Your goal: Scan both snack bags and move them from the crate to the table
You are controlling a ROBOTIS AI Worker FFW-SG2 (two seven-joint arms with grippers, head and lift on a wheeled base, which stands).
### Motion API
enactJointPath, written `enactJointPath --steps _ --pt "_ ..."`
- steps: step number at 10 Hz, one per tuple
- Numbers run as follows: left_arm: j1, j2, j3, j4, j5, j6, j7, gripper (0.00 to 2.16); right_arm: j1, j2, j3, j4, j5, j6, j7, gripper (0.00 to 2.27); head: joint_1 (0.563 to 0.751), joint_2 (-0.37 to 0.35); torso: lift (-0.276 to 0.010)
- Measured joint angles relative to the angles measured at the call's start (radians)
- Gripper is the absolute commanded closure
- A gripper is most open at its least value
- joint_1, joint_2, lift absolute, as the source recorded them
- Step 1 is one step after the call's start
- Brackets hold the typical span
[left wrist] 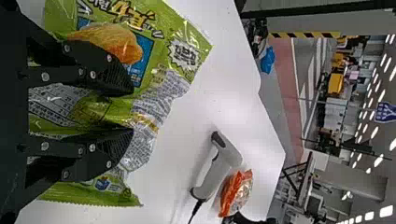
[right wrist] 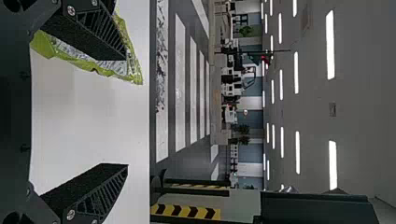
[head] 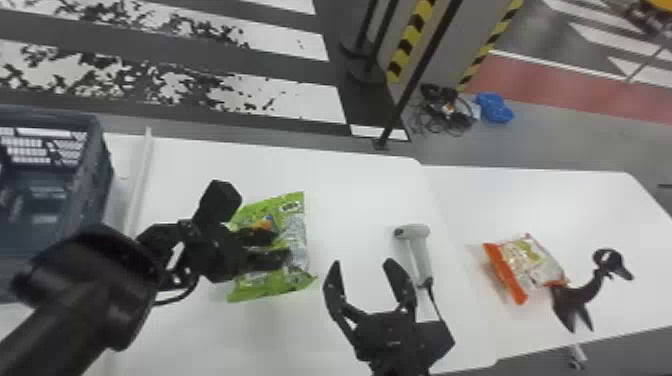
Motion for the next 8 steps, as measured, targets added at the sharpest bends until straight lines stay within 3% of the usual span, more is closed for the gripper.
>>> enactJointPath --steps 3,4,6,8 --pt "0.064 0.017 0.061 -0.098 0.009 -0.132 0.090 0.06 0.007 -0.001 -0.001 -0.014 0.000 0.004 0.000 0.12 0.695 -0.350 -0.037" --pt "0.100 0.029 0.104 -0.154 0.009 -0.158 0.095 0.08 0.007 -0.002 -0.001 -0.015 0.000 0.006 0.000 0.12 0.695 -0.350 -0.037" --pt "0.187 0.062 0.209 -0.291 0.013 -0.185 0.105 0.08 0.007 -0.002 -0.002 -0.017 0.000 0.006 0.000 0.12 0.695 -0.334 -0.037" --pt "0.285 0.096 0.325 -0.426 0.027 -0.227 0.137 0.09 0.007 -0.002 -0.002 -0.019 0.000 0.006 0.002 0.12 0.695 -0.254 -0.037"
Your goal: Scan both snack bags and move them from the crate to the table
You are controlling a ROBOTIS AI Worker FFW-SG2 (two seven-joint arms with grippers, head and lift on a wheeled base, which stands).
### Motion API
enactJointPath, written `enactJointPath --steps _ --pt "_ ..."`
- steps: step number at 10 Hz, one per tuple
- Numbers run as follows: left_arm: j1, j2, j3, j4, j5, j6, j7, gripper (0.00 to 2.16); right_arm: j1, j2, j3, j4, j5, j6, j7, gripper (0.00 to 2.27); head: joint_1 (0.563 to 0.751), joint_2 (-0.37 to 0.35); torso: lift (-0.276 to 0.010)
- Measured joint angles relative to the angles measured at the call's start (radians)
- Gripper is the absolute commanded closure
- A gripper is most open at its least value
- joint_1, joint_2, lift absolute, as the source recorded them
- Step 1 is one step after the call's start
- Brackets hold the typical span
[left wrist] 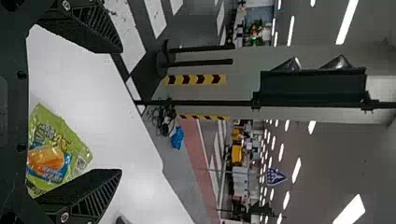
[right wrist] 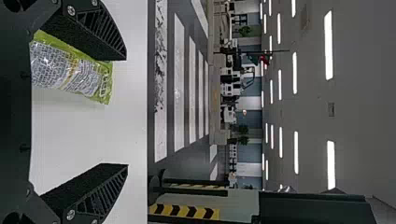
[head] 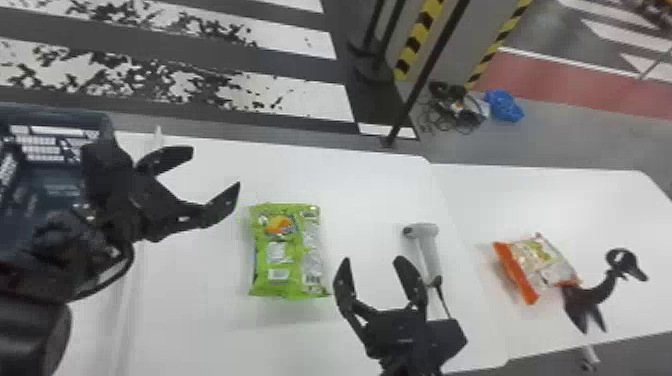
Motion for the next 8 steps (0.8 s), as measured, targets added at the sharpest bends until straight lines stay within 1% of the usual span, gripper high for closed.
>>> enactJointPath --steps 1,2,3,4,5,6,7,8 --pt "0.056 0.017 0.052 -0.069 0.011 -0.018 0.032 0.09 0.000 0.000 0.001 -0.003 0.001 0.000 0.000 0.12 0.695 -0.234 -0.037" --pt "0.113 0.035 0.100 -0.134 0.016 -0.028 0.062 0.09 0.001 0.000 0.005 -0.010 0.001 0.000 0.000 0.13 0.695 -0.188 -0.037" --pt "0.169 0.043 0.155 -0.187 0.030 -0.038 0.070 0.09 0.000 0.000 0.011 -0.017 0.002 0.000 0.000 0.23 0.695 -0.147 -0.037" --pt "0.218 0.044 0.212 -0.222 0.051 -0.048 0.071 0.10 -0.002 -0.001 0.020 -0.025 0.006 0.003 0.001 0.42 0.695 -0.102 -0.037" --pt "0.260 0.044 0.261 -0.247 0.068 -0.060 0.072 0.10 -0.008 -0.004 0.030 -0.034 0.012 0.015 0.002 0.72 0.695 -0.057 -0.037" --pt "0.301 0.045 0.305 -0.267 0.087 -0.074 0.073 0.10 -0.016 -0.008 0.041 -0.044 0.024 0.035 0.007 1.24 0.695 -0.037 -0.037" --pt "0.338 0.043 0.343 -0.283 0.102 -0.090 0.072 0.10 -0.026 -0.012 0.053 -0.053 0.039 0.067 0.021 1.79 0.695 0.006 -0.037" --pt "0.369 0.038 0.377 -0.297 0.115 -0.102 0.068 0.10 -0.040 -0.016 0.066 -0.062 0.050 0.123 0.034 2.22 0.695 0.051 -0.037"
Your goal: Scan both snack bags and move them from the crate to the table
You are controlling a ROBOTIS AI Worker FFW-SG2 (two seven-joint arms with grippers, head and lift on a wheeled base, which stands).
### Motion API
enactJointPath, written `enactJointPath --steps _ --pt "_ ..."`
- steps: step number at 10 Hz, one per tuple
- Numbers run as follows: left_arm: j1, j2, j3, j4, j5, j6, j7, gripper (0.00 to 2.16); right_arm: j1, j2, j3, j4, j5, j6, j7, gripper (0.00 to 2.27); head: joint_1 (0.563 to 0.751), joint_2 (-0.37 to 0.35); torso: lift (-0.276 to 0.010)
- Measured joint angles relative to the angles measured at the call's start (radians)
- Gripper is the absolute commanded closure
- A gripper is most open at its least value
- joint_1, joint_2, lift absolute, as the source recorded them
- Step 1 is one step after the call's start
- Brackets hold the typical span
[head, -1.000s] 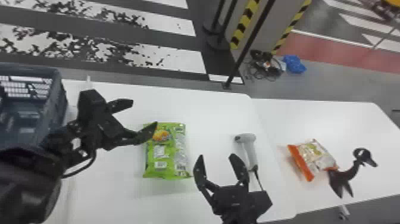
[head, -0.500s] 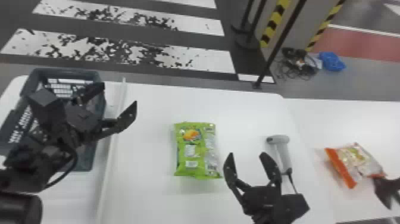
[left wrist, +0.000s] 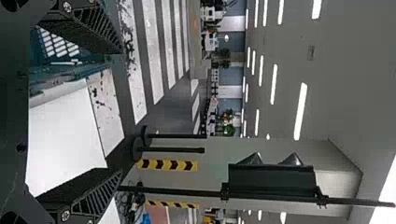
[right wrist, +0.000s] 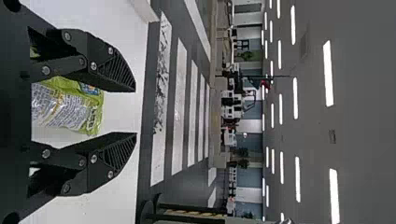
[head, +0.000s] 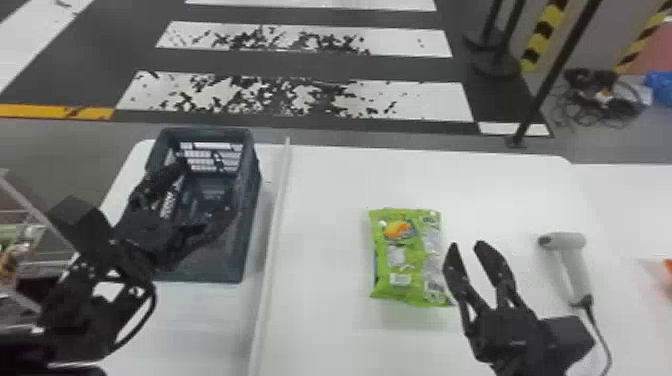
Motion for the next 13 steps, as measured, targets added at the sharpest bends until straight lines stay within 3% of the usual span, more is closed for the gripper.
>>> enactJointPath --steps 3,7,10,13 --pt "0.065 -0.014 0.059 -0.027 0.015 -0.023 -0.010 0.13 -0.068 -0.017 0.040 -0.021 0.060 0.226 0.060 2.25 0.695 0.128 -0.037" --pt "0.096 -0.030 0.075 -0.032 0.016 -0.025 -0.020 0.13 -0.243 -0.039 0.046 0.085 0.077 0.431 0.104 2.25 0.695 0.123 -0.037" --pt "0.100 -0.035 0.075 -0.030 0.016 -0.025 -0.027 0.14 -0.326 -0.041 0.070 0.204 0.089 0.445 0.115 2.25 0.695 0.125 -0.037" --pt "0.101 -0.036 0.075 -0.023 0.016 -0.025 -0.030 0.14 -0.350 -0.042 0.093 0.266 0.091 0.426 0.115 2.25 0.695 0.135 -0.037"
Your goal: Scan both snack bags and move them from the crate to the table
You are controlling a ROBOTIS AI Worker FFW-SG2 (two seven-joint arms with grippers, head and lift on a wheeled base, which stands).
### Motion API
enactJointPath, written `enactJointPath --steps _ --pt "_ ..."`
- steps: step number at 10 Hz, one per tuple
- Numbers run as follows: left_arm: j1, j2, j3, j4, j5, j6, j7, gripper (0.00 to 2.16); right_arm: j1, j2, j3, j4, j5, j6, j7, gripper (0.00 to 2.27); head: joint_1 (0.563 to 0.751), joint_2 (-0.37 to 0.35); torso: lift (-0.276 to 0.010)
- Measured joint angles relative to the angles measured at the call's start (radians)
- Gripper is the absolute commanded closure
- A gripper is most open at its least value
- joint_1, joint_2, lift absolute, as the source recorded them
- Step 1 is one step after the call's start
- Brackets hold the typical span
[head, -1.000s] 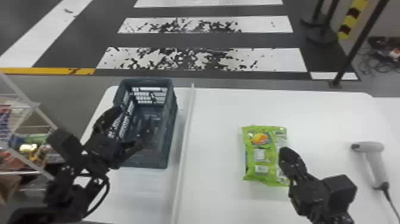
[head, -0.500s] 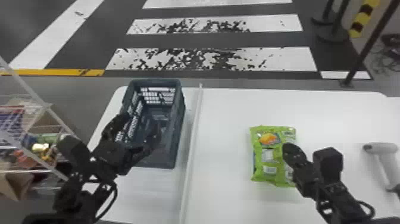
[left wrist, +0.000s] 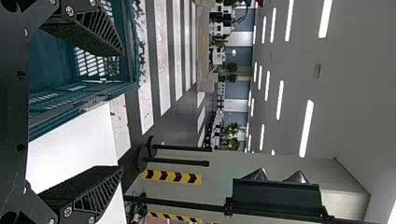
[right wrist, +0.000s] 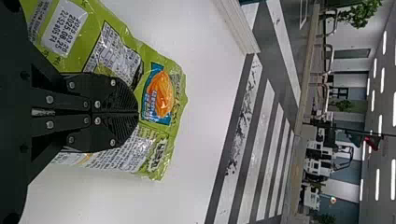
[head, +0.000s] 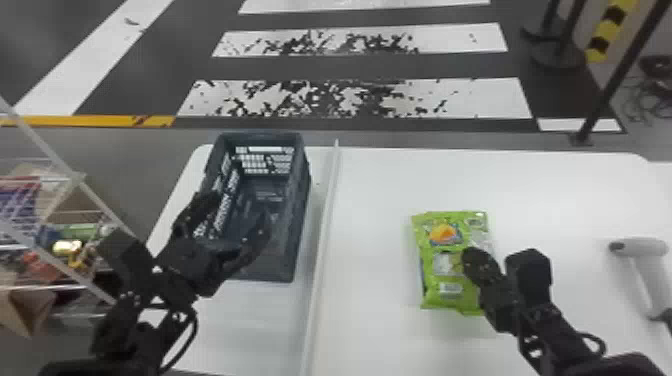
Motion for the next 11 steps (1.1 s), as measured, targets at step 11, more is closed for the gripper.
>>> enactJointPath --steps 11 --pt "0.000 0.001 -0.002 0.008 0.015 0.000 -0.016 0.14 0.053 -0.023 0.177 -0.211 0.112 0.162 0.046 2.25 0.695 0.258 -0.037"
